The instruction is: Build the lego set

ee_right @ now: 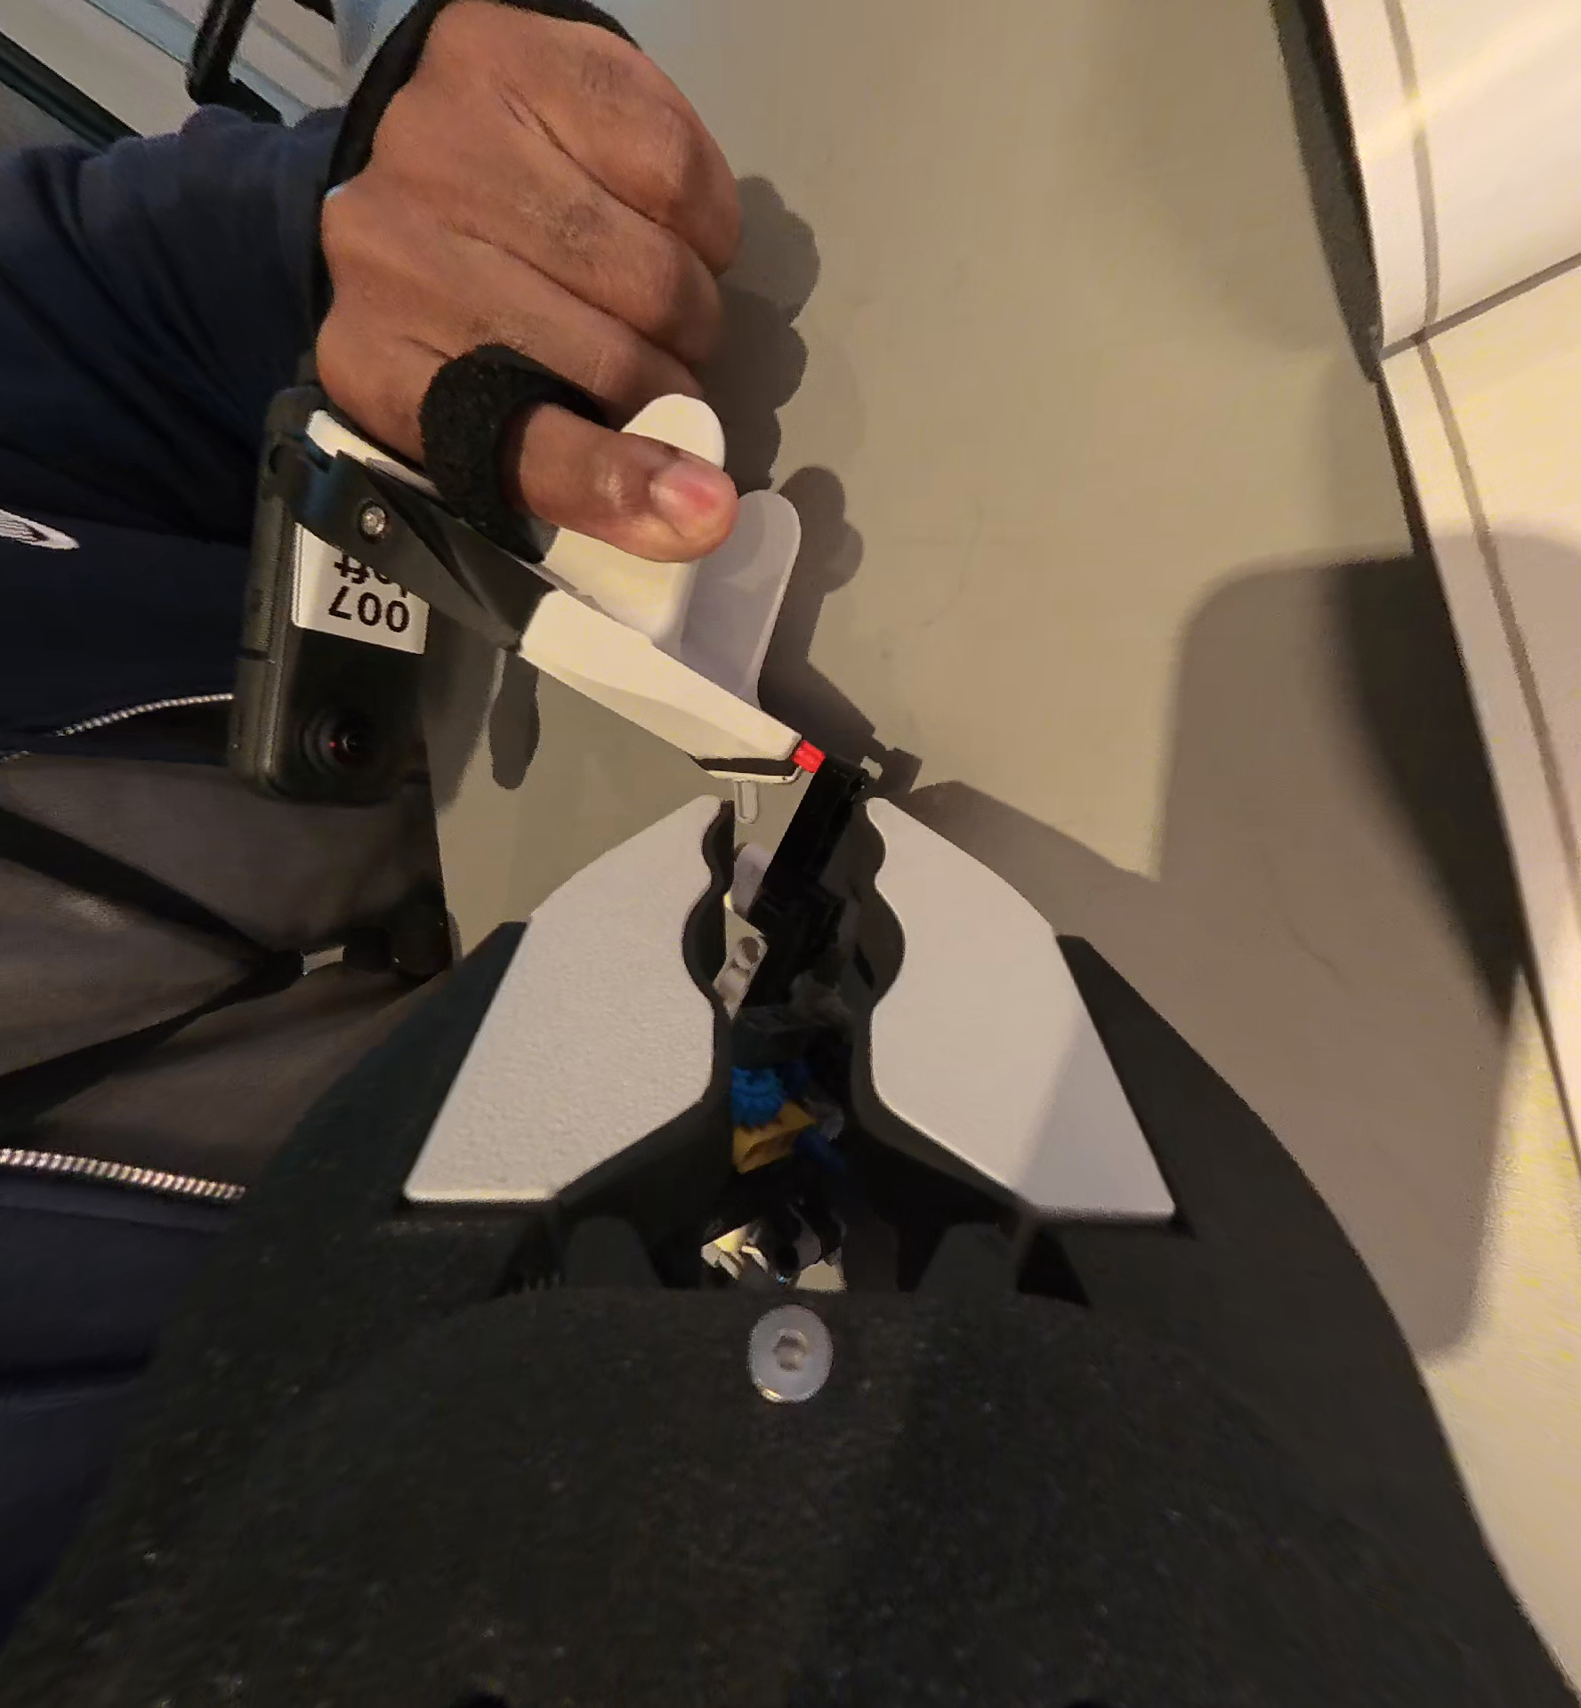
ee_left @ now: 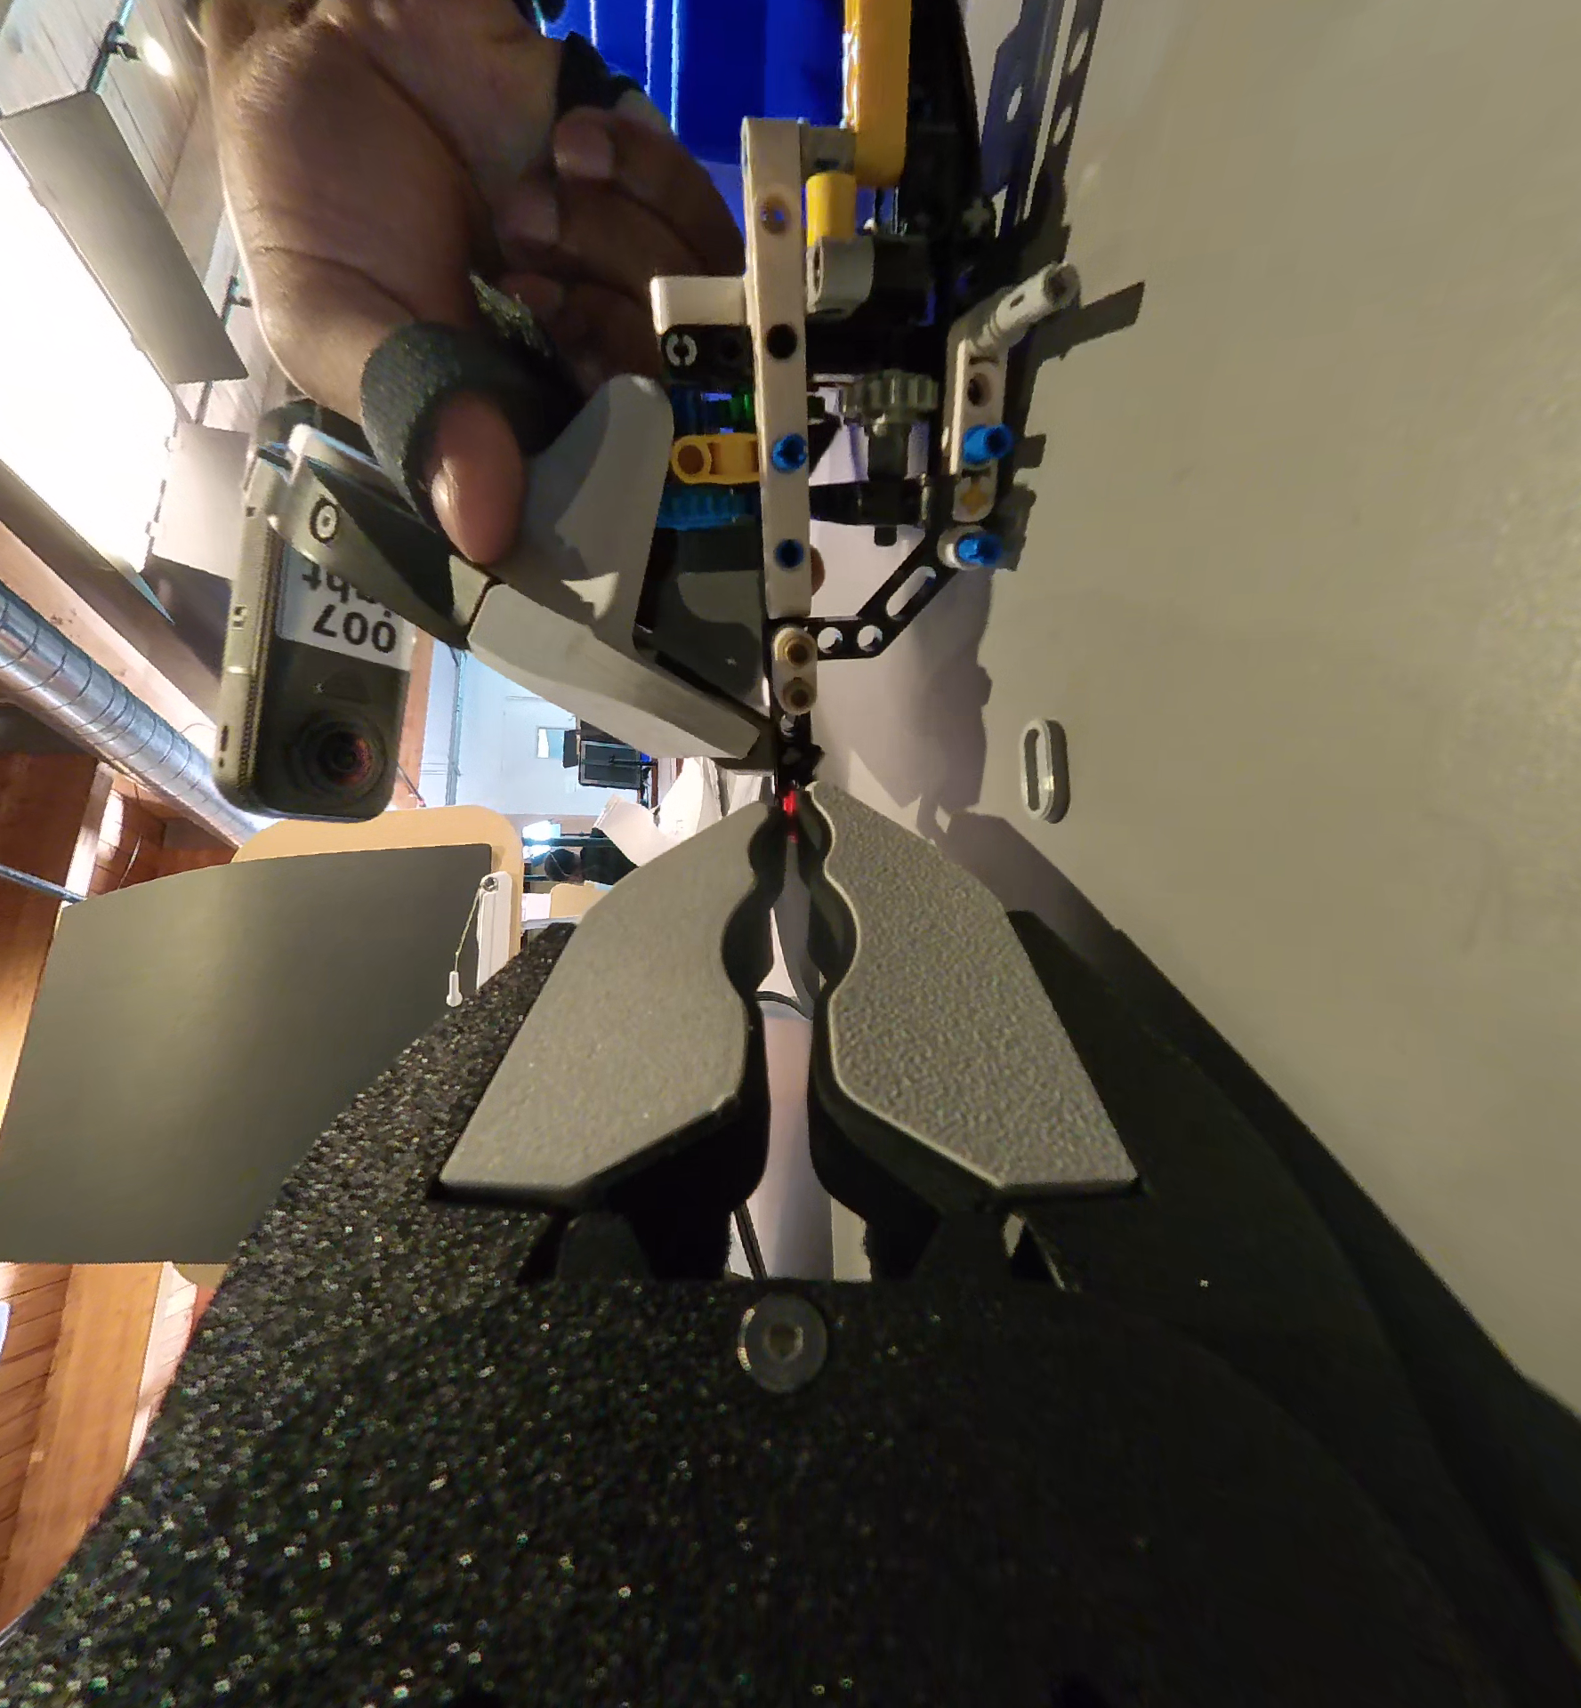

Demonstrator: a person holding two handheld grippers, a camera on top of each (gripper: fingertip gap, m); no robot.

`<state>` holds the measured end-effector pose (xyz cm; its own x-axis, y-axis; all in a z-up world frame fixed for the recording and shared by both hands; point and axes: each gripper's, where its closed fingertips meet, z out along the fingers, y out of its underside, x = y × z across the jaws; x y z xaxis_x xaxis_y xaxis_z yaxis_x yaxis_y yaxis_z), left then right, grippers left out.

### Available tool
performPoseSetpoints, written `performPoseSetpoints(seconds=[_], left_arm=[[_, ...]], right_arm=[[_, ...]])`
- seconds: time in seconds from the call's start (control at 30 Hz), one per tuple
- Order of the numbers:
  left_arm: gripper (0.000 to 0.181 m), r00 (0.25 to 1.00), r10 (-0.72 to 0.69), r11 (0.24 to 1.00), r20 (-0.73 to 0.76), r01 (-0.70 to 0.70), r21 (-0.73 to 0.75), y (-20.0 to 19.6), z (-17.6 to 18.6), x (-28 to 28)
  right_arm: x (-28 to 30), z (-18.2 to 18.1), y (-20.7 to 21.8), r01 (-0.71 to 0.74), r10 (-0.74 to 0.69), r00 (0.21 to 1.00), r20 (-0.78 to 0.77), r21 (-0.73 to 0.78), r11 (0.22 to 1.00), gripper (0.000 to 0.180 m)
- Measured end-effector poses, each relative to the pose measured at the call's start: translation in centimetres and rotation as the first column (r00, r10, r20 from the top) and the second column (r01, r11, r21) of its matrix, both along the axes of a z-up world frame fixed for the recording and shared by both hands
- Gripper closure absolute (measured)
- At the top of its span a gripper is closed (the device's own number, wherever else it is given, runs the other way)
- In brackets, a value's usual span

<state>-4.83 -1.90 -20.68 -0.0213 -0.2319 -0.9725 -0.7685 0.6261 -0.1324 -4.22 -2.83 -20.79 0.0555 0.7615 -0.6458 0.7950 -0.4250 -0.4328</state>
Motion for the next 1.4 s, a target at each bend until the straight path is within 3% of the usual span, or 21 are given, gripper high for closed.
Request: performPoseSetpoints(seconds=[0.43,0.93,1.4], left_arm=[[0.179,1.0,-0.006,1.0,-0.026,0.007,0.031,0.46,-0.03,0.46],[0.18,0.999,-0.002,0.999,-0.039,0.003,0.036,0.85,-0.03,0.58],[0.18,0.997,-0.036,0.996,-0.067,0.041,0.074,0.85,0.02,0.91]], right_arm=[[0.31,-0.17,0.26,0.053,-0.054,0.998,-0.012,-0.04,0.998,0.158],[0.35,-0.38,0.2,0.103,-0.105,0.994,0.023,0.06,0.993,0.158],[0.58,-0.27,-0.11,0.124,-0.124,0.992,-0.011,-0.007,0.992,0.157]])
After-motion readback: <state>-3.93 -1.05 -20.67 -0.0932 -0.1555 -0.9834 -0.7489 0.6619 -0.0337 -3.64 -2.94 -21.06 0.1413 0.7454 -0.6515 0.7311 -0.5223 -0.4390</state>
